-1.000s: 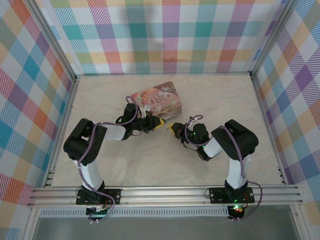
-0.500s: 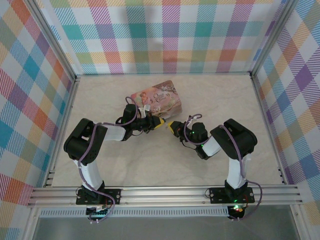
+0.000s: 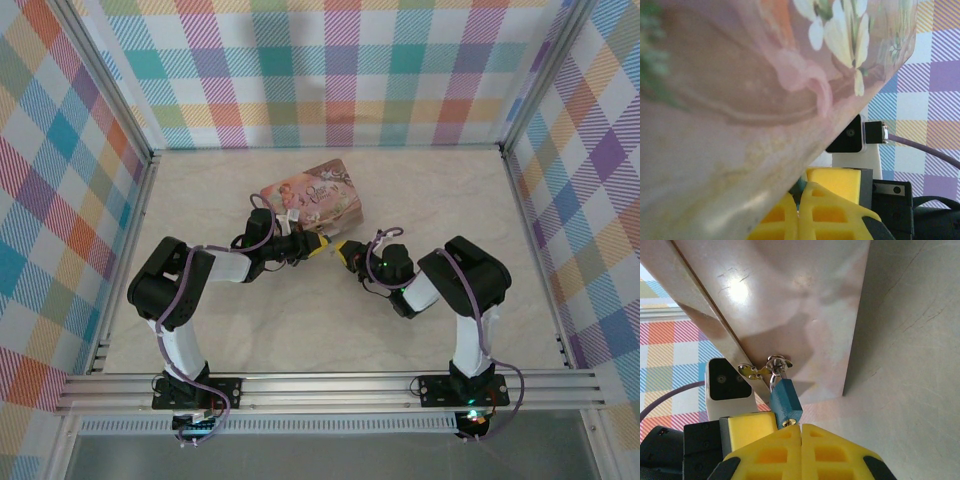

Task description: Unlock the padlock with the key

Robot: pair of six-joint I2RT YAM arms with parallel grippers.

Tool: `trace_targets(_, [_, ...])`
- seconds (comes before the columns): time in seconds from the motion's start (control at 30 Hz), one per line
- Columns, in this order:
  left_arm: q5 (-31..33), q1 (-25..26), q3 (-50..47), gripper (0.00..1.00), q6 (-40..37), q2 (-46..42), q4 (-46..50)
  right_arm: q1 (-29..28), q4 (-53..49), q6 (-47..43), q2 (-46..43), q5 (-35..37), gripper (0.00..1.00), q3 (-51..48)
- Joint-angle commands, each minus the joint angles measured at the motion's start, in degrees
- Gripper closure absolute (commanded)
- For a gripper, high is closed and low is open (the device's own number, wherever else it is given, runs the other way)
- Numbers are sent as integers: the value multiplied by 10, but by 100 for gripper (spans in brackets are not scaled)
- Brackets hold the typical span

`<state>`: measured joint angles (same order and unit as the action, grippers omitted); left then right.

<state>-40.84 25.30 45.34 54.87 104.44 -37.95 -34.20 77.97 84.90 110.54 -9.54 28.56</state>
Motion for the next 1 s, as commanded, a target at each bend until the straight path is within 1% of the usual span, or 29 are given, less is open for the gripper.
trace_targets(0.0, [-42, 6, -9, 96, 23, 1, -30, -14, 27, 4, 9, 23, 100, 23])
trace_targets(0.3, [-38, 7, -11, 96, 24, 1, -36, -36, 27, 12, 15, 59, 100, 25])
trace_targets(0.5, [-38, 8, -12, 97, 26, 2, -41, -41, 27, 41, 11, 72, 100, 29])
trace_targets(0.67, [-38, 8, -12, 97, 27, 2, -43, -44, 27, 89, 15, 80, 100, 33])
trace_targets(0.77, [-38, 8, -11, 97, 27, 1, -43, -45, 26, 98, 20, 89, 100, 33])
trace_targets(0.8, [-38, 8, -11, 97, 27, 1, -43, -46, 27, 98, 22, 89, 100, 34])
trace_targets(0.9, [-38, 8, -9, 97, 29, 3, -43, -46, 10, 53, 15, 81, 100, 42])
trace_targets(0.97, [-39, 8, -9, 97, 29, 3, -43, -45, 18, 59, 27, 84, 100, 43])
